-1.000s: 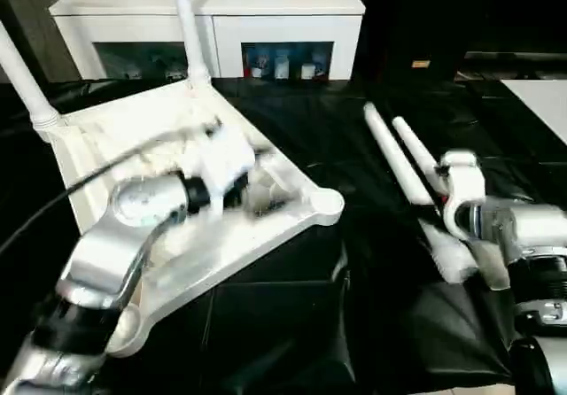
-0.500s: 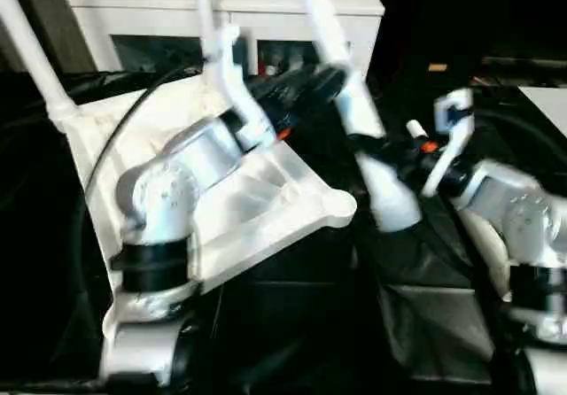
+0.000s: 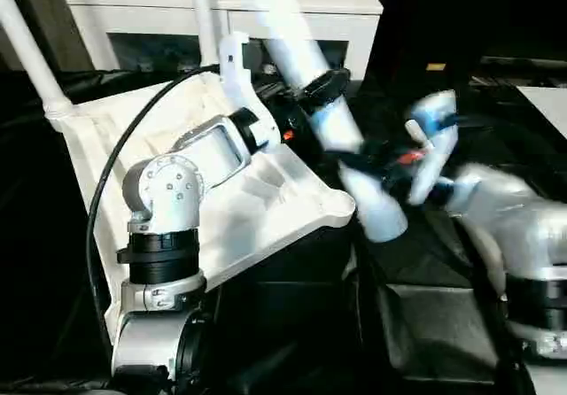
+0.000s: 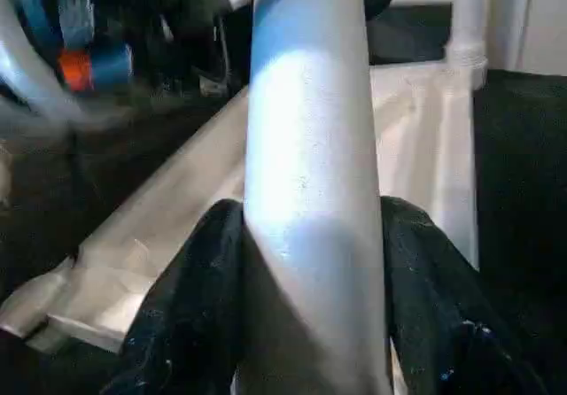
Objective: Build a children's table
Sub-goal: Pick table leg
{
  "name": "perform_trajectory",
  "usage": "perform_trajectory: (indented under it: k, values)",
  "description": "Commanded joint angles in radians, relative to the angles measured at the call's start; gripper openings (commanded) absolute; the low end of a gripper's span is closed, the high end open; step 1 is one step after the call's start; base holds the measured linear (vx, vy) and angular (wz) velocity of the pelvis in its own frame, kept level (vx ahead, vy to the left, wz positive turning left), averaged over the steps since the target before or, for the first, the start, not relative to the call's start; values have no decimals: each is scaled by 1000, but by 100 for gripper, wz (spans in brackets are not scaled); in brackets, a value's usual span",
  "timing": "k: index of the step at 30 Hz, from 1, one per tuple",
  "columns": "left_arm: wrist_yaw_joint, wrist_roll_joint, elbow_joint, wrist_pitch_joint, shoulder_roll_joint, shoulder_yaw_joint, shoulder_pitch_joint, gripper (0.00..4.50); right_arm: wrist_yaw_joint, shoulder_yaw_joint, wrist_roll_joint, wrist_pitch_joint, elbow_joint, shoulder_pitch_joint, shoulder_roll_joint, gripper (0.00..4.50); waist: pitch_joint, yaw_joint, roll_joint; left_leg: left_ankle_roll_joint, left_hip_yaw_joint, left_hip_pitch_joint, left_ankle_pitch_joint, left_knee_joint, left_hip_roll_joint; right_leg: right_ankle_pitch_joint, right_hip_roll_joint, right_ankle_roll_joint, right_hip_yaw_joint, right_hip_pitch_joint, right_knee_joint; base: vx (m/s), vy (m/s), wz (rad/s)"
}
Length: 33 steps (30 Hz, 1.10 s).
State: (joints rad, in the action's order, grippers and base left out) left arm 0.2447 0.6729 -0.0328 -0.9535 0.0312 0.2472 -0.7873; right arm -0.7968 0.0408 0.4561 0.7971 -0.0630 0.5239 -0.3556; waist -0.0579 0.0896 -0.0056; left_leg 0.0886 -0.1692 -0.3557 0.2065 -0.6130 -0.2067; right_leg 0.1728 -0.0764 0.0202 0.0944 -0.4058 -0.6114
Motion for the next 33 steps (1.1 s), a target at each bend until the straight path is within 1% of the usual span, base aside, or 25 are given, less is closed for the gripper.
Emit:
perform_trajectory:
  k: [1,2,4,6,7,8,9,10,11,13,14,15,16,17,18,22,24,28,29,31,33]
  values:
    - [-12,-5,0,4,6,12,-25,450,43,-64,-83,-50,-11,-2,-3,178,74,2,-16,-40,-2,-6,42,63,-10,252,-56,125,-48,64,77,0,0,0]
    - [-12,-5,0,4,6,12,-25,450,43,-64,-83,-50,-11,-2,-3,178,74,1,-16,-39,-2,-5,42,64,-10,249,-56,124,-49,64,77,0,0,0]
    - [-56,-16,-18,11,-1,20,-31,450,91,-110,-150,-100,-3,7,4,178,74,1,-15,-39,-1,-5,41,64,-12,234,-56,131,-49,63,75,0,0,0]
    - [-90,-37,-32,32,-13,15,-35,450,129,-135,-180,-110,3,14,11,178,74,0,-13,-37,0,-4,41,64,-12,220,-55,134,-49,62,73,0,0,0]
    - [-91,-38,-33,32,-14,16,-35,450,132,-136,-183,-111,3,15,11,178,74,-2,-13,-37,1,-5,41,65,-12,217,-54,135,-49,62,72,0,0,0]
    - [-109,-42,-39,40,-16,26,-38,450,166,-159,-218,-131,14,21,13,178,74,-1,-14,-38,0,-5,42,65,-12,213,-55,136,-50,63,72,0,0,0]
    - [-109,-42,-39,40,-16,26,-38,450,166,-159,-218,-131,14,21,13,178,73,-2,-14,-35,0,-4,48,65,-12,218,-55,135,-50,63,73,0,0,0]
    - [-109,-34,-42,34,-16,33,-40,432,178,-170,-235,-147,18,22,14,178,74,-1,-14,-35,0,-4,49,65,-12,217,-56,136,-50,64,72,0,0,0]
    - [-111,-41,-43,35,-21,30,-41,432,188,-178,-245,-154,22,23,17,178,74,-1,-12,-34,1,-4,45,65,-13,206,-56,140,-51,63,70,0,0,0]
    - [-109,-49,-48,31,-24,30,-44,411,207,-182,-258,-163,29,24,31,178,74,-2,-12,-37,-1,-3,46,65,-12,187,-55,149,-52,61,68,0,0,0]
    - [-109,-49,-48,31,-24,30,-44,404,207,-182,-258,-163,29,24,31,178,74,-2,-12,-38,-1,-3,46,65,-12,184,-56,151,-52,63,68,0,0,0]
    - [-106,-46,-50,26,-24,32,-46,385,211,-184,-261,-167,32,26,34,178,74,-1,-12,-40,-1,-3,45,65,-13,174,-56,155,-53,63,66,0,0,0]
    - [-110,-46,-52,23,-22,35,-47,385,215,-184,-263,-167,36,28,37,178,74,-1,-11,-41,0,-3,44,65,-13,168,-56,159,-53,63,65,0,0,0]
    - [-114,-46,-52,24,-23,34,-47,367,218,-184,-266,-171,39,28,39,178,74,-3,-11,-41,0,-4,42,65,-13,161,-56,164,-53,63,65,0,0,0]
    - [-118,-38,-53,24,-18,40,-47,367,220,-186,-270,-175,41,29,39,178,74,-3,-12,-41,-1,-4,48,65,-13,164,-56,166,-53,64,65,0,0,0]
    - [-118,-10,-56,30,-9,52,-45,331,221,-195,-277,-187,43,27,39,178,74,-3,-12,-40,0,-4,52,66,-13,173,-56,162,-53,66,66,0,0,0]
    - [-110,6,-54,31,-5,57,-43,313,219,-201,-279,-195,44,26,39,178,74,-3,-12,-40,0,-4,51,65,-13,165,-57,166,-53,65,66,0,0,0]
    - [-89,25,-48,29,-1,61,-42,296,214,-205,-280,-202,43,24,40,178,74,-4,-11,-43,0,-4,51,65,-13,157,-56,172,-53,65,64,0,0,0]
    - [-71,37,-41,28,3,59,-38,278,207,-210,-280,-205,39,22,39,178,74,-3,-11,-44,-1,-4,49,65,-13,153,-57,173,-54,66,64,0,0,0]
    - [-62,45,-34,29,8,57,-34,270,200,-215,-278,-209,34,19,37,178,74,-3,-11,-44,-1,-3,51,65,-13,156,-57,173,-53,65,65,0,0,0]
    - [-55,51,-27,31,11,54,-29,238,195,-220,-279,-215,31,17,35,178,74,-3,-10,-44,-1,-3,54,65,-13,158,-57,175,-54,65,65,0,0,0]
